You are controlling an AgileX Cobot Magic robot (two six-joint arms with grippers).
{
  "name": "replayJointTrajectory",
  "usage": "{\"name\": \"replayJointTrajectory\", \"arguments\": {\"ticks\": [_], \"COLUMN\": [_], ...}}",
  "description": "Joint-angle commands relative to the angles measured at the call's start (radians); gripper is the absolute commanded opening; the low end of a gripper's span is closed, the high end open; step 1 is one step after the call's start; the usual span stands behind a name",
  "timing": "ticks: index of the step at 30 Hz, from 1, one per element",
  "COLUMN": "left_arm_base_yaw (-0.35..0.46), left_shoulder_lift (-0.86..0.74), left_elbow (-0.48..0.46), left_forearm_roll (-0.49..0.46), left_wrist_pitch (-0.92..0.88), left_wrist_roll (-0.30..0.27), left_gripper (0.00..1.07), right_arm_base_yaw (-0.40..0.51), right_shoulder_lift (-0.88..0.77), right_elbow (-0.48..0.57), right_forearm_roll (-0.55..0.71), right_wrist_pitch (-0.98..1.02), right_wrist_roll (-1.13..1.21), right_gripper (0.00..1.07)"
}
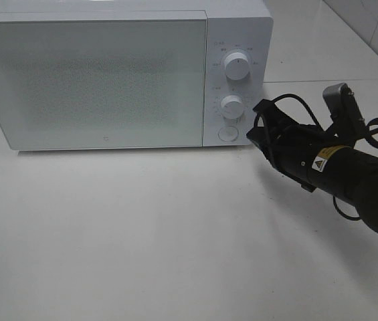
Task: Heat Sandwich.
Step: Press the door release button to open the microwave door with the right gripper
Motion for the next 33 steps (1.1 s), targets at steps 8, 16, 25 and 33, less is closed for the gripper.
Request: {"name": "replayJointTrajectory", "arguments": {"ticks": [8, 16, 25, 33], "left_arm_base_yaw": [0.004, 0.004, 0.004, 0.004], "left_shoulder_lift": [-0.006, -0.006, -0.006, -0.006], "left_elbow": [0.002, 0.002, 0.002, 0.002], "left_forearm_roll": [-0.006, -0.006, -0.006, -0.006], "left_wrist_pitch": [-0.017, -0.017, -0.017, -0.017], "left_wrist_roll": [-0.002, -0.002, -0.002, -0.002], "left_gripper": [0.78, 0.78, 0.78, 0.78], "right_arm_base_yaw": [0.004, 0.029, 0.063, 0.063], "right_shoulder_lift": [0.048, 0.091, 0.144, 0.163], "right_elbow": [-0.085, -0.124, -0.192, -0.217], "right_forearm_roll": [-0.026, -0.030, -0.022, 0.038], "right_wrist_pitch": [0.068, 0.090, 0.118, 0.135], "right_wrist_roll": [0.102, 0.142, 0.146, 0.137], "right_gripper": [0.00, 0.00, 0.00, 0.00]}}
